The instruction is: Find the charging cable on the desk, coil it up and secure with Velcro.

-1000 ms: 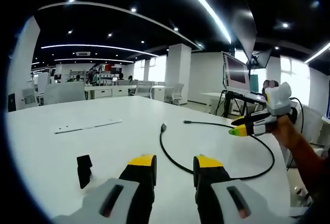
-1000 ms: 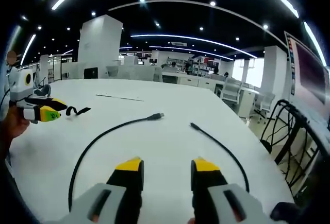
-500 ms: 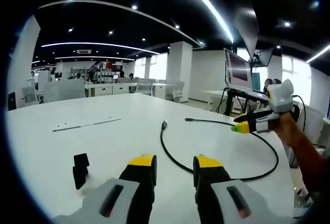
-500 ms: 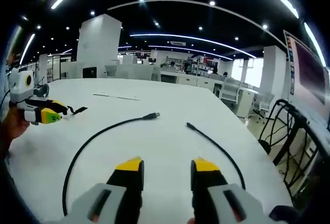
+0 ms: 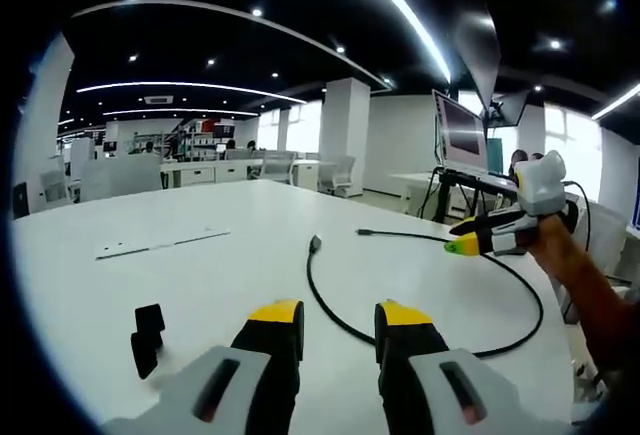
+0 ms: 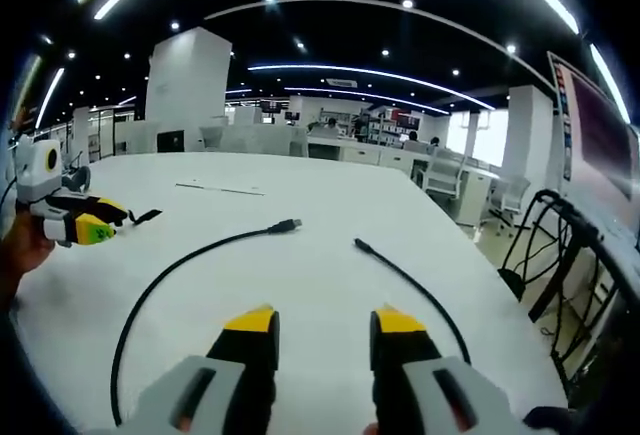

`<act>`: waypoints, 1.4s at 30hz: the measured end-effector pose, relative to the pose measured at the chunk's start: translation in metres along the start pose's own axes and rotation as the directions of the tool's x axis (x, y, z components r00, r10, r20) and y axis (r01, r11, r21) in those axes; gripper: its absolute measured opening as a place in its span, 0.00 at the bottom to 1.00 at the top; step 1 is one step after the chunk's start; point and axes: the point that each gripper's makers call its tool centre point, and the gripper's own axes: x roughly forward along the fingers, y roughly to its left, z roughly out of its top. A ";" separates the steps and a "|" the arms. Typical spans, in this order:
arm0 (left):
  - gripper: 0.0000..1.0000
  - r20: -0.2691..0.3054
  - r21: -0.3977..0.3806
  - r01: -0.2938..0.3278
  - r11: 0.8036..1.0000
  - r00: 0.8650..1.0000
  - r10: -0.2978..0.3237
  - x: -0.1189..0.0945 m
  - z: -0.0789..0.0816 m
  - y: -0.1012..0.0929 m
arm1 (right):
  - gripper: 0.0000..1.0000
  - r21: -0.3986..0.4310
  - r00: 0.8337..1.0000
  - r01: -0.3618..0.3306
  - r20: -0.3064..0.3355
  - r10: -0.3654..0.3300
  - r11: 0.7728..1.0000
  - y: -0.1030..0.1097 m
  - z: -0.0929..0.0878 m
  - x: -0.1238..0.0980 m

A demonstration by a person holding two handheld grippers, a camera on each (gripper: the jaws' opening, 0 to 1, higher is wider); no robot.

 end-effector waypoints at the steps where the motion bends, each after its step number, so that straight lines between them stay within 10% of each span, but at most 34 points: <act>1: 0.29 -0.002 -0.001 0.000 1.000 1.000 0.000 0.003 0.000 0.000 | 0.37 0.006 1.000 -0.003 0.003 0.003 1.000 -0.001 0.001 0.000; 42: 0.28 -0.054 0.018 0.004 1.000 0.999 -0.003 0.042 -0.009 -0.010 | 0.35 0.062 0.999 -0.028 -0.015 0.029 0.998 -0.036 0.001 0.028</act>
